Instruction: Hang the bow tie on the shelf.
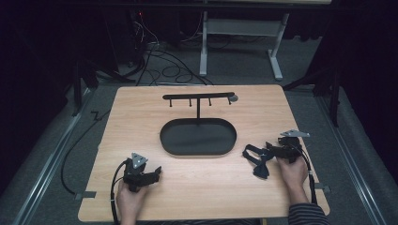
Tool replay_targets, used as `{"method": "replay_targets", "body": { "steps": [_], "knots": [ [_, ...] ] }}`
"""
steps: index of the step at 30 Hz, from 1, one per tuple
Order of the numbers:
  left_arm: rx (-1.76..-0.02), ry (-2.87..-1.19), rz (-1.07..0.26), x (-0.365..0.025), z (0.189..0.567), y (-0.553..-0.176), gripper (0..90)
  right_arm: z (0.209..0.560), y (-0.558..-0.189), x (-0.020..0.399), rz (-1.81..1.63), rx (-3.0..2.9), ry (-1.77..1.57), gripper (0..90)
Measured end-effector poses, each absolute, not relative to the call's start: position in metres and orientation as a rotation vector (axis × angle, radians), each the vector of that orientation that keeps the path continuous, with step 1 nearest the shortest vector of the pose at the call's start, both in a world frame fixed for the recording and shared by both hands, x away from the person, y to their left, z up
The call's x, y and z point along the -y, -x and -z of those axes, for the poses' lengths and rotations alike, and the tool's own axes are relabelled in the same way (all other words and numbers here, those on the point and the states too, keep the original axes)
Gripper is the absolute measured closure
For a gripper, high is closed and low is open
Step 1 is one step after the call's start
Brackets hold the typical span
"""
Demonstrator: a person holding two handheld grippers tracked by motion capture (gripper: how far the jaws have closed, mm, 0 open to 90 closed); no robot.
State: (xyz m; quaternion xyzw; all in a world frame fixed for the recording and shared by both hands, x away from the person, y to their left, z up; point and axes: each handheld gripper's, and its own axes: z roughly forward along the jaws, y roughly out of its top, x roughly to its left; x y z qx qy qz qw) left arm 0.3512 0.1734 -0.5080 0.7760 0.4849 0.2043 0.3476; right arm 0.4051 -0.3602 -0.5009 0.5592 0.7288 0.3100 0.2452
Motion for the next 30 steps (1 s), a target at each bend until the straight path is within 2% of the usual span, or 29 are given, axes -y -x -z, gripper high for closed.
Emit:
{"method": "replay_targets", "body": {
  "steps": [7,10,11,15,30],
  "knots": [
    [-1.257,-2.013,-0.529,-0.173,0.508,-0.351,22.1,0.501,-0.406,0.361,-0.851,-1.997,-1.517,39.8],
    [-1.258,-2.012,-0.529,-0.173,0.508,-0.351,22.1,0.500,-0.405,0.361,-0.851,-1.995,-1.525,42.6],
    [-1.258,-2.012,-0.529,-0.173,0.508,-0.351,22.1,0.499,-0.404,0.362,-0.858,-1.999,-1.541,46.5],
    [-1.257,-2.012,-0.528,-0.173,0.508,-0.351,22.1,0.494,-0.400,0.365,-0.905,-1.979,-1.562,47.9],
    [-1.257,-2.013,-0.527,-0.173,0.508,-0.351,21.8,0.475,-0.370,0.370,-1.013,-1.967,-1.523,51.1]
  ]
}}
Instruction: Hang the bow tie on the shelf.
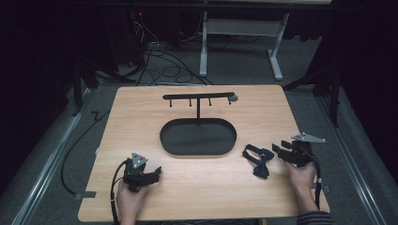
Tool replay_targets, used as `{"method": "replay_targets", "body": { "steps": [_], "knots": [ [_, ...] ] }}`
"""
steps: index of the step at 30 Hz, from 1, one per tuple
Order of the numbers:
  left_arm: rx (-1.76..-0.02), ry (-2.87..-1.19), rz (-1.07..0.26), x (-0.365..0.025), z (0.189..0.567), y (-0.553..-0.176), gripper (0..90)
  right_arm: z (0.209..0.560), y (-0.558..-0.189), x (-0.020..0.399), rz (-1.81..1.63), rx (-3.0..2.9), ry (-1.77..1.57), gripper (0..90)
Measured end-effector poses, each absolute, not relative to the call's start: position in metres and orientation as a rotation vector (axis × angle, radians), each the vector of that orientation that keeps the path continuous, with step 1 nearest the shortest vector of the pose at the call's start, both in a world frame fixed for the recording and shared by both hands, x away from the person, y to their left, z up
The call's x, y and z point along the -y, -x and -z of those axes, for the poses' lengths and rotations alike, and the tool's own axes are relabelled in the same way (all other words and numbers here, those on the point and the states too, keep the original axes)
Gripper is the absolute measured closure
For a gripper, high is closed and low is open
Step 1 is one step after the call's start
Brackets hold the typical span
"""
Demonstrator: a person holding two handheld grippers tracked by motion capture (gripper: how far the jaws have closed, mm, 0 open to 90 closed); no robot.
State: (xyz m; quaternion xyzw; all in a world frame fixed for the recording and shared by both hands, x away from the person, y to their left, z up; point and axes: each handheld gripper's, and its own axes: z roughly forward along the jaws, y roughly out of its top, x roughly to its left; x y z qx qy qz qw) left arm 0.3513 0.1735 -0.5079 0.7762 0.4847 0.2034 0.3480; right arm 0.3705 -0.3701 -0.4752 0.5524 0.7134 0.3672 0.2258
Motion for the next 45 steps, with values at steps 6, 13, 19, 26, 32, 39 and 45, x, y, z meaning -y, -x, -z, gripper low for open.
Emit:
{"method": "replay_targets", "body": {
  "steps": [6,13,19,26,32,39,45],
  "knots": [
    [-1.257,-2.013,-0.527,-0.173,0.508,-0.351,21.8,0.470,-0.367,0.362,-1.038,-1.991,-1.473,51.3],
    [-1.257,-2.012,-0.528,-0.173,0.508,-0.351,21.7,0.464,-0.367,0.350,-1.060,-2.030,-1.431,52.2],
    [-1.257,-2.013,-0.528,-0.173,0.508,-0.351,21.7,0.465,-0.375,0.336,-1.054,-2.084,-1.399,53.0],
    [-1.257,-2.013,-0.528,-0.173,0.508,-0.351,21.7,0.470,-0.382,0.323,-1.045,-2.133,-1.387,53.5],
    [-1.256,-2.014,-0.529,-0.173,0.508,-0.351,21.7,0.478,-0.389,0.319,-1.033,-2.167,-1.394,54.9],
    [-1.257,-2.013,-0.528,-0.173,0.508,-0.351,21.7,0.483,-0.393,0.315,-1.019,-2.189,-1.393,56.5],
    [-1.257,-2.013,-0.528,-0.173,0.508,-0.351,21.7,0.491,-0.400,0.313,-1.016,-2.219,-1.397,64.0]
  ]
}}
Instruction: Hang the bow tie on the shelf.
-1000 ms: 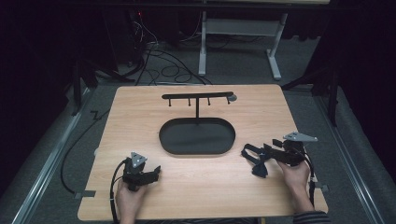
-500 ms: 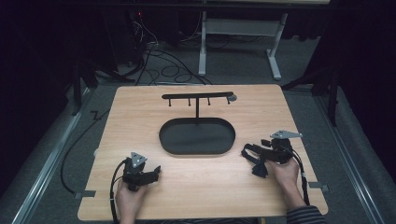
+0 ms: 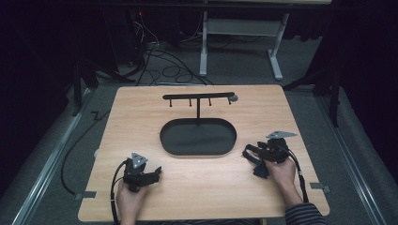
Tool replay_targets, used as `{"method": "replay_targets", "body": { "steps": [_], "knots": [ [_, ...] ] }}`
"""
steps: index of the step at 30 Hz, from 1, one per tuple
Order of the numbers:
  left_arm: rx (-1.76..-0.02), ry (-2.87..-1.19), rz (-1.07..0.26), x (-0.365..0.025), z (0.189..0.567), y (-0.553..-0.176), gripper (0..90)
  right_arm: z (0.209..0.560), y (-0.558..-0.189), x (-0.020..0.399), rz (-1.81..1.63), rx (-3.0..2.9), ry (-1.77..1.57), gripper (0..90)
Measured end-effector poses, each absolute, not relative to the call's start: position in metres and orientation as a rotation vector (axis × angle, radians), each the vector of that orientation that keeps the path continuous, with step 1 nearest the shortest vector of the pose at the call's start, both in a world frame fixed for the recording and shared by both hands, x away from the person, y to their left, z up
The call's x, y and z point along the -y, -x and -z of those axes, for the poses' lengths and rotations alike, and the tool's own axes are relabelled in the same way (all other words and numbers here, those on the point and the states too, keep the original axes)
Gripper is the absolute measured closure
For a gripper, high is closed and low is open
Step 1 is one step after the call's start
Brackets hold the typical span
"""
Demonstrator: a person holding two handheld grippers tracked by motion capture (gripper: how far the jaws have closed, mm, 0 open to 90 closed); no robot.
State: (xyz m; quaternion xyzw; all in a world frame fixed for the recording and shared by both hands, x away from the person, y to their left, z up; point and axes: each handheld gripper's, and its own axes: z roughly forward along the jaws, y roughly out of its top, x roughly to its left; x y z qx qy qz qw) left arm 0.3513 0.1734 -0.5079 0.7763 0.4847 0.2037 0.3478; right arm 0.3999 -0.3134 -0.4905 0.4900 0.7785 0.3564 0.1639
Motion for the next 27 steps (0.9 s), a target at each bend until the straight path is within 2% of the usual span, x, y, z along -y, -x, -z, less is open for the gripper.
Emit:
{"method": "replay_targets", "body": {
  "steps": [16,27],
  "knots": [
    [-1.257,-2.013,-0.529,-0.1734,0.5079,-0.3512,21.9,0.4957,-0.3993,0.3039,-0.915,-2.270,-1.271,89.8],
    [-1.257,-2.012,-0.528,-0.1734,0.5079,-0.3513,21.9,0.4927,-0.3985,0.3076,-0.907,-2.270,-1.288,90.0]
  ]
}}
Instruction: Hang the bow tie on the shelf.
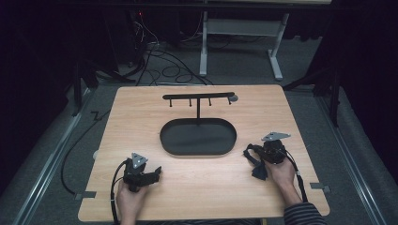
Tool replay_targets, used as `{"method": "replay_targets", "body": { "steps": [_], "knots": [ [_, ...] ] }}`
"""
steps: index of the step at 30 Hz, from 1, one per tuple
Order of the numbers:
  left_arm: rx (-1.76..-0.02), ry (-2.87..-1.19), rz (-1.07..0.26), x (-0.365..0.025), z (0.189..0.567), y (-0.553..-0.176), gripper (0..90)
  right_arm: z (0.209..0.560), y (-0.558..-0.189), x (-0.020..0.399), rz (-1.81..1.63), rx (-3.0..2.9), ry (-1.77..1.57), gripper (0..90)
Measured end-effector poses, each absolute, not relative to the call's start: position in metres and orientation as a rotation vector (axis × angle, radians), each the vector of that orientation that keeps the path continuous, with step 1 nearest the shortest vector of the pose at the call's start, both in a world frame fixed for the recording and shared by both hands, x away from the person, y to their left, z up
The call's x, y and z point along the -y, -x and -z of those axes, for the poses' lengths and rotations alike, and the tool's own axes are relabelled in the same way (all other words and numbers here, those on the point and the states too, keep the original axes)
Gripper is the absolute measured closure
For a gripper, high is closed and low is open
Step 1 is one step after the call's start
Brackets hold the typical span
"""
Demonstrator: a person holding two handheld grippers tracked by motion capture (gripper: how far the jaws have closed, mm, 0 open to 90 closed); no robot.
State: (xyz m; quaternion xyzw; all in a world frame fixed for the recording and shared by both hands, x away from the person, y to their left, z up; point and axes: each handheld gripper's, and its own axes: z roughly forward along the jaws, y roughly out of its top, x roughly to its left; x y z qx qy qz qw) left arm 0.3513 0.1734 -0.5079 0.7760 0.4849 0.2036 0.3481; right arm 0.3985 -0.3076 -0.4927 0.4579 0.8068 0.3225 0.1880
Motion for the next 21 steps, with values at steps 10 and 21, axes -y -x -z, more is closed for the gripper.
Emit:
{"method": "replay_targets", "body": {
  "steps": [10,21],
  "knots": [
    [-1.257,-2.012,-0.528,-0.173,0.508,-0.351,21.9,0.478,-0.390,0.315,-1.054,-2.233,-1.291,90.0],
    [-1.257,-2.012,-0.528,-0.173,0.508,-0.351,22.0,0.460,-0.385,0.315,-1.100,-2.219,-1.238,90.0]
  ]
}}
